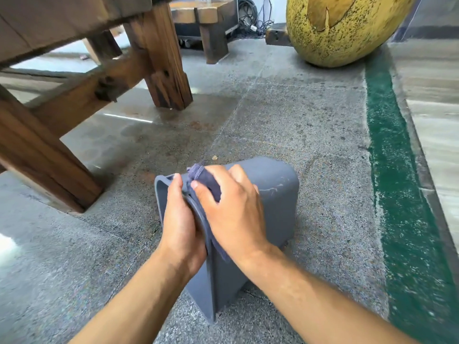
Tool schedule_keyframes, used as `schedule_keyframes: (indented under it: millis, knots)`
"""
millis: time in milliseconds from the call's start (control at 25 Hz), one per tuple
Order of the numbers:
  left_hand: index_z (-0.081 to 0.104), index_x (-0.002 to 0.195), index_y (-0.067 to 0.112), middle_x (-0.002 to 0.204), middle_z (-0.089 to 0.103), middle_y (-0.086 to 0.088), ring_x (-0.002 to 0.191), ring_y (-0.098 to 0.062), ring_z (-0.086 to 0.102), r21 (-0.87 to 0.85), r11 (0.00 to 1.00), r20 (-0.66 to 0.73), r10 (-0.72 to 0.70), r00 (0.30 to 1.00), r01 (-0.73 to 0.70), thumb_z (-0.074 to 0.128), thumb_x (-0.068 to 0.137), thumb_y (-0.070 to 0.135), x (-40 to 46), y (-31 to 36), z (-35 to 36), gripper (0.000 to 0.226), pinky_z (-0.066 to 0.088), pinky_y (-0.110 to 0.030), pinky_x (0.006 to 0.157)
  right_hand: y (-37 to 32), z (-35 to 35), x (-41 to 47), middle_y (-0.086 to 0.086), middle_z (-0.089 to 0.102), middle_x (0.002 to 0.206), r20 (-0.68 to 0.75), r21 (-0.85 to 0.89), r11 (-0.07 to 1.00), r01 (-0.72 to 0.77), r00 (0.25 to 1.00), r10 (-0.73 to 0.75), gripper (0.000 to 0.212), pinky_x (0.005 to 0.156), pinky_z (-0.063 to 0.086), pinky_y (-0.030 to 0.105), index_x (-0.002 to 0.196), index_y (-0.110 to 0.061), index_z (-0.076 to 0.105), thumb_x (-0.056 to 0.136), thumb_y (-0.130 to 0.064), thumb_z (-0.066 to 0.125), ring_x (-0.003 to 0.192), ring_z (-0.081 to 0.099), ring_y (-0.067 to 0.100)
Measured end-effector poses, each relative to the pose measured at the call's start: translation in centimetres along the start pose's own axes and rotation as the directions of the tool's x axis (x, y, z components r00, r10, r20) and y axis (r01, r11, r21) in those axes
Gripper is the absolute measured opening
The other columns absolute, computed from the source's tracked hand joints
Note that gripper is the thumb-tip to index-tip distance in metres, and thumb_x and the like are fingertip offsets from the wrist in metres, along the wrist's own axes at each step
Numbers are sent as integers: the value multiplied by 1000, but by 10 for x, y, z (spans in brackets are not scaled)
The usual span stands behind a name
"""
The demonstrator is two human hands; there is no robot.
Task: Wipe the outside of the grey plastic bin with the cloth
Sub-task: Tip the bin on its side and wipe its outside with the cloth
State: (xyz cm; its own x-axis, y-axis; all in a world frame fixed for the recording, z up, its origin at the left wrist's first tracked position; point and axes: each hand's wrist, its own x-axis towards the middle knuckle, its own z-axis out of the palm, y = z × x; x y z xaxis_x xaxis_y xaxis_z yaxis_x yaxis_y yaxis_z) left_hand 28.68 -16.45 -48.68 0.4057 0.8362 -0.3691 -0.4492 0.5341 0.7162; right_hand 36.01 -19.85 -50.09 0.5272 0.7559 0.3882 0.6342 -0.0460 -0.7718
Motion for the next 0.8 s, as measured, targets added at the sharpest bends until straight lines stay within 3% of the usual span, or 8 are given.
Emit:
schedule_keyframes:
  millis: [80, 200, 480, 640, 800]
  knots:
    - [74, 103, 16, 106, 79, -10, 99, -19, 76, 60, 998, -33, 4, 999, -2, 33, 104, 53, -5, 0, 1, 56, 54, -32, 85, -1, 2, -2, -6, 52, 92, -33, -52, 999, 12, 999, -14, 24, 81, 47, 42, 111, -38, 66, 91, -50, 63, 81, 48, 16]
    - [74, 92, 15, 91, 80, -6, 84, -14, 77, 100, 994, -93, 47, 995, -37, 36, 106, 44, -9, -3, 3, 50, 55, -29, 77, -4, 7, -4, -5, 52, 89, -78, -60, 998, 19, 997, -24, 23, 75, 48, 41, 106, -35, 68, 89, -49, 65, 80, 54, 21]
    - [75, 85, 12, 82, 80, -4, 74, -13, 75, 232, 969, -179, 124, 976, -81, 45, 105, 33, -10, -2, 3, 42, 56, -32, 77, 1, 14, -4, -3, 53, 86, -145, -48, 999, 19, 989, -26, 23, 68, 51, 41, 101, -31, 70, 84, -46, 66, 77, 61, 28]
    - [78, 76, 10, 79, 80, -7, 68, -14, 76, 296, 953, -181, 119, 976, -61, 47, 104, 32, -15, 1, 4, 47, 57, -28, 66, 15, 15, 4, -3, 53, 81, -209, -96, 995, -26, 978, 6, 17, 68, 50, 42, 92, -30, 73, 80, -42, 70, 71, 57, 28]
    - [77, 85, 11, 82, 81, -5, 70, -15, 76, 353, 935, -211, 123, 970, -42, 49, 103, 37, -18, 6, 4, 42, 56, -32, 75, 23, 17, 6, -3, 54, 81, -200, -103, 994, -36, 980, 14, 16, 71, 49, 42, 92, -30, 74, 81, -41, 70, 70, 54, 28]
